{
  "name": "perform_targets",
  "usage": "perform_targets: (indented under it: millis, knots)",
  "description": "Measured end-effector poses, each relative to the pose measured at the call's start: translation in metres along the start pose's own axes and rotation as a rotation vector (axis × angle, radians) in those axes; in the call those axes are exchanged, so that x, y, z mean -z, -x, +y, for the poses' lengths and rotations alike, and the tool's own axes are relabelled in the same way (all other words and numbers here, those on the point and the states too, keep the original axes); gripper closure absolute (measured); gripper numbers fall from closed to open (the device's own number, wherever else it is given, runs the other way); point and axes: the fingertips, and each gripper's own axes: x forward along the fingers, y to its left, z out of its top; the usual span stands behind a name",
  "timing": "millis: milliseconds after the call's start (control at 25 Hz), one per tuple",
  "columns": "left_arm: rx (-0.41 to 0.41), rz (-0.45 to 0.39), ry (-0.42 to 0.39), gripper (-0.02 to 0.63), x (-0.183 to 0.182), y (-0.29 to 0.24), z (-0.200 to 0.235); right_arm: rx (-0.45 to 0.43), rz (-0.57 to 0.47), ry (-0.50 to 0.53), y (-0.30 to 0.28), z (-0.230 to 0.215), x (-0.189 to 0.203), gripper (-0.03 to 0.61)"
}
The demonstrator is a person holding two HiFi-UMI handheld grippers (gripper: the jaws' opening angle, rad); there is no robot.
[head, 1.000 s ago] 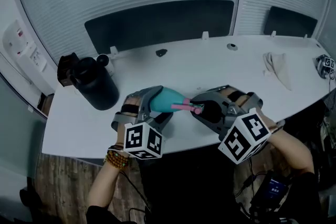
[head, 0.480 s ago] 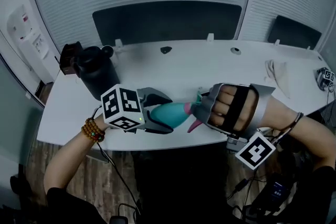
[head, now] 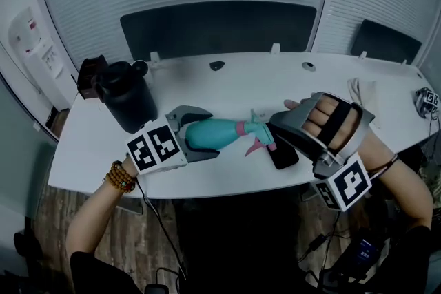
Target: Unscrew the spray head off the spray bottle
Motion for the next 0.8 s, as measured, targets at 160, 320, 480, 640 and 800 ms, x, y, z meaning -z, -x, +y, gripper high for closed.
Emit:
perform_targets:
  millis: [160,320,480,640,800]
  knots:
    - [-0.518,0.251,-0.421,0.247,0.007,0.027,0.053,-0.234,-0.214,-0.998,0.003,-0.002,0.006,0.483]
    - [-0.818,0.274,-0.694,0.255,-0.021,0.056,0.059,-0.601,-0.546,-1.936,-0.003,0.008,0.003,0.409]
    - [-1.024,0.249,-1.033,0.264,-0.050,0.071,0.033,-0.679,-1.020,-2.639,-0.009,-0.003,0.040,0.396]
    - [-1.077,0.271,-1.154,0.267,-0.052,0.067,0.026,-0.691,-1.166,-2.733,-0.007,0.003,0.030,0.396]
    - [-1.122,0.248,-1.174,0.270,-0.056,0.073,0.028,-0.733,-1.218,-2.795,-0.011,0.007,0.009,0.396]
